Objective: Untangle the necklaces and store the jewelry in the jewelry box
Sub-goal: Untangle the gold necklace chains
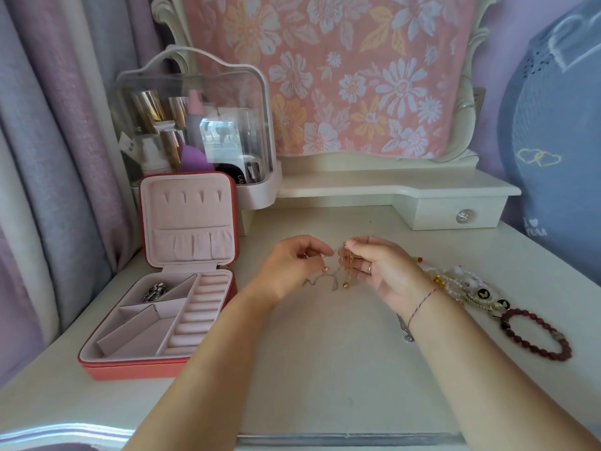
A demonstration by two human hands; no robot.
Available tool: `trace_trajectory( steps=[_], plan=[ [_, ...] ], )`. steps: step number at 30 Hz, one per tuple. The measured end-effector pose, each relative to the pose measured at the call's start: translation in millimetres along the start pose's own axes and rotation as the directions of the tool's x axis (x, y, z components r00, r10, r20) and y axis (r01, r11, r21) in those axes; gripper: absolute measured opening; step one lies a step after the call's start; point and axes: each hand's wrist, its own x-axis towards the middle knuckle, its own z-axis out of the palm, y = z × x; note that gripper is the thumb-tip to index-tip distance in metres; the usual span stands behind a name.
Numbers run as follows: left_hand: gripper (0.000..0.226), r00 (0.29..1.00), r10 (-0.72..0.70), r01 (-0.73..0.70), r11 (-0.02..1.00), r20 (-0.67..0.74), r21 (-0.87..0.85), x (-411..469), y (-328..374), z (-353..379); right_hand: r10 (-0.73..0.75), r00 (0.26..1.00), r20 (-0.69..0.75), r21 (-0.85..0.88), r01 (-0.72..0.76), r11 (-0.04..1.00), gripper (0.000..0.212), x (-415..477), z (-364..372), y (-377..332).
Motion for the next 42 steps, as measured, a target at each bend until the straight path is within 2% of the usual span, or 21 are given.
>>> trace_trajectory(
  steps=[3,7,13,19,22,30,35,42],
  plan=[
    [0.013,1.000,-0.018,0.018,0.998,0.010,-0.065,-1.7,3.2,-0.6,0.024,0.999,0.025,0.028,-0.024,0.999,0.008,0.6,-1.4,0.3],
    [0.005,0.999,0.022,-0.025,0.996,-0.030,-0.090,-2.1,1.6,-0.8,0.040,0.998,0.050,-0.051,-0.038,0.998,0.003,0.8,-3.1,1.4],
    [0.018,0.998,0.019,-0.025,0.995,-0.062,-0.098,-3.2,4.3,-2.5,0.053,0.996,0.068,-0.131,-0.044,0.990,0.002,-0.4,-4.6,2.9],
    [0.018,0.998,-0.017,0.010,0.992,-0.054,-0.125,-4.3,7.7,-3.0,-0.015,0.998,0.058,-0.138,0.022,0.990,0.007,1.0,-3.6,2.6],
    [0.016,0.997,-0.024,0.016,0.994,-0.067,-0.107,-3.7,6.5,-2.6,-0.037,0.999,0.033,-0.073,0.039,0.997,0.008,3.2,-4.4,1.7],
    [0.010,0.996,-0.030,0.020,0.994,-0.090,-0.109,-1.5,4.1,-2.9,-0.001,1.000,0.028,0.294,-0.007,0.956,0.017,5.9,-8.3,-5.2],
    [0.008,0.995,-0.028,0.014,0.990,-0.096,-0.143,-1.9,2.8,-2.8,-0.012,1.000,0.008,0.347,0.009,0.938,0.019,5.5,-10.9,-7.2],
    [0.003,0.998,-0.037,0.030,0.992,-0.053,-0.125,-2.7,3.1,-2.6,-0.058,0.998,0.007,0.298,0.053,0.953,0.016,1.6,-13.3,-11.7]
  ],
)
